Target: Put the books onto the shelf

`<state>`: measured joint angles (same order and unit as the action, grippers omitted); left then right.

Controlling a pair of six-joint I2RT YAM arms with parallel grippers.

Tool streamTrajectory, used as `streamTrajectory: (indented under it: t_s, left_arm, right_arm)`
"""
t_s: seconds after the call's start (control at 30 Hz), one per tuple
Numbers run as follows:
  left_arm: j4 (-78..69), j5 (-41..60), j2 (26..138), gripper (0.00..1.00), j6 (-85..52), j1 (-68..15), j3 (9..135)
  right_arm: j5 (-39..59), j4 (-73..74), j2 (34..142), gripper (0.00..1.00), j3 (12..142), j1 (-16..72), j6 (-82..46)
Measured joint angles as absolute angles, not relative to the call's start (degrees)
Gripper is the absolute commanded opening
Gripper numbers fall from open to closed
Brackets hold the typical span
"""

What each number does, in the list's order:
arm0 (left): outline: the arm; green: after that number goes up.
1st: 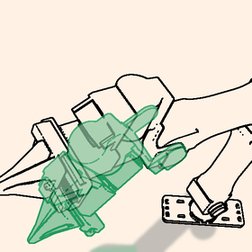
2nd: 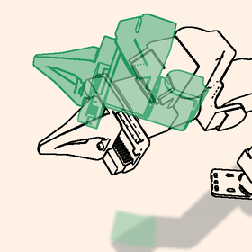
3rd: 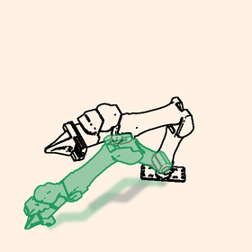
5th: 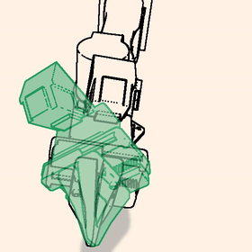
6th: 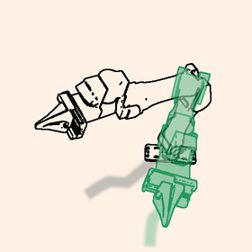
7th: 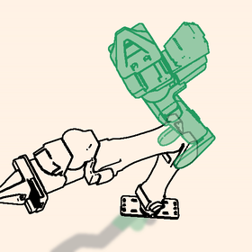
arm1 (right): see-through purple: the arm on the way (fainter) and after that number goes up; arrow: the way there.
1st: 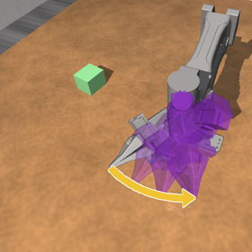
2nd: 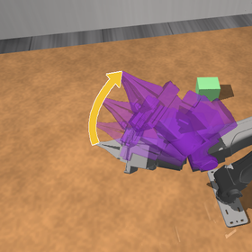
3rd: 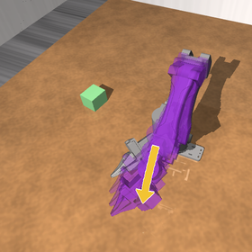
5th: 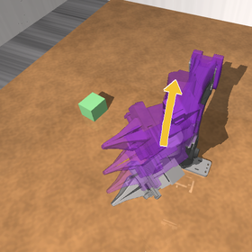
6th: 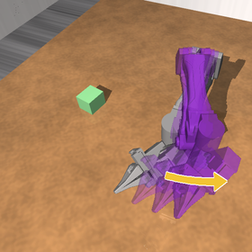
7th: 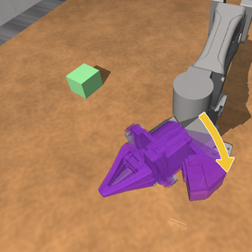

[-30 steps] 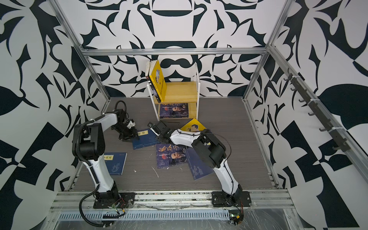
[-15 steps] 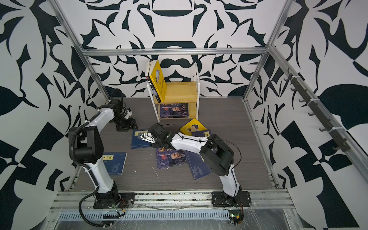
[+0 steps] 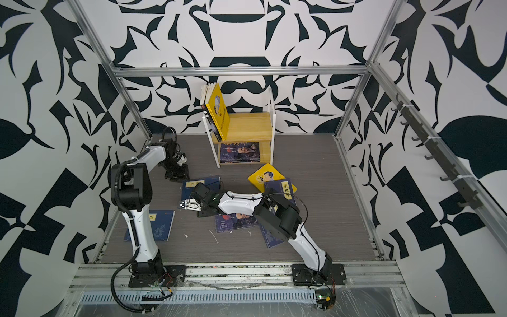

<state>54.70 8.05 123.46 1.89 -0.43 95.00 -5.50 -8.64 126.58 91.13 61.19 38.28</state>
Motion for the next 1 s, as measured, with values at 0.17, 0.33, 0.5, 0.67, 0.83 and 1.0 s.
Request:
streamTrajectory:
  t_s: [0.17, 0.33, 0.5, 0.67, 0.83, 1.0]
  left_arm:
    - [54.7, 7.2, 123.6, 0.26, 2.7, -1.0, 95.0]
    - [54.7, 6.3, 123.6, 0.18, 3.3, -1.2, 95.0]
    - [53.8, 4.8, 123.2, 0.13, 4.1, -2.3, 94.5]
    - [52.1, 4.3, 122.9, 0.11, 4.6, -3.9, 94.0]
    - [51.7, 4.3, 122.9, 0.1, 5.0, -4.5, 94.0]
    - [51.6, 4.3, 122.9, 0.1, 5.0, -4.5, 94.0]
  right_arm:
    - [-7.5, -7.1, 127.3, 0.65, 91.2, 61.1, 39.7]
    - [-11.0, -4.0, 128.7, 0.63, 91.9, 61.1, 42.5]
    - [-15.5, 0.0, 130.0, 0.6, 92.2, 61.3, 47.9]
    - [-19.8, 7.3, 131.7, 0.56, 91.5, 61.6, 55.0]
    - [-22.0, 14.0, 133.0, 0.46, 90.3, 61.3, 60.4]
    - [-21.6, 15.5, 133.3, 0.27, 90.5, 59.9, 61.8]
